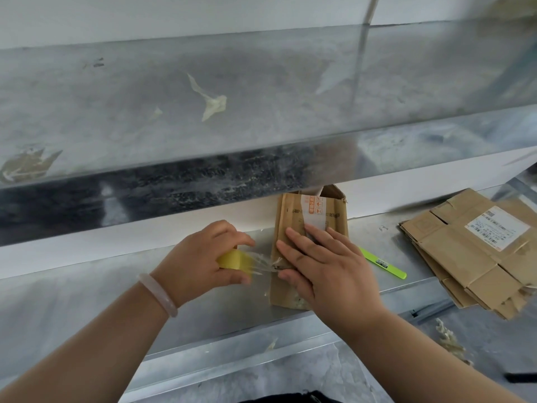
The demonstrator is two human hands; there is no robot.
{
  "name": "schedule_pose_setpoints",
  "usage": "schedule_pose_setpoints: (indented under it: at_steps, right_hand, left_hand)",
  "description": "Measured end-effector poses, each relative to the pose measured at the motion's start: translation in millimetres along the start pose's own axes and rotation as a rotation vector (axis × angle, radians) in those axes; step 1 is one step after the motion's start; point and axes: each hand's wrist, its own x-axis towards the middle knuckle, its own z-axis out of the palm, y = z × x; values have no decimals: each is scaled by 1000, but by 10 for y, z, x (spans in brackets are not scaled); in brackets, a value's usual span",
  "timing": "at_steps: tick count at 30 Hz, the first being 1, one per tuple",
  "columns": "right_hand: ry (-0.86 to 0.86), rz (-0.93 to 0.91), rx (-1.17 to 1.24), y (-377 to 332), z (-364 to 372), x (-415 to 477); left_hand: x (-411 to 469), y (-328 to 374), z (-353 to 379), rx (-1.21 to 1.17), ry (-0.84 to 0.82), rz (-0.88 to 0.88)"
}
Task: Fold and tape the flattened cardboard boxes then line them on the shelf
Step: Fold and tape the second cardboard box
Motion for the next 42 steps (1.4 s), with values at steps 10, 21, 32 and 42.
schedule_pose_setpoints:
  at_steps: [10, 21, 32, 42]
  right_hand:
    - [-117, -36, -31, 3, -61, 13]
    - [-387, 957, 202, 1001, 118, -612]
    - [-333, 1125, 243, 933, 194, -799]
    - [-64, 845, 585, -533, -887, -786]
  left_hand:
    - [1, 157, 126, 46, 163, 34]
    - [-21, 320, 154, 19, 248, -37]
    - [-135, 334, 147, -78, 180, -168]
    - [-180, 338, 133, -125, 221, -149]
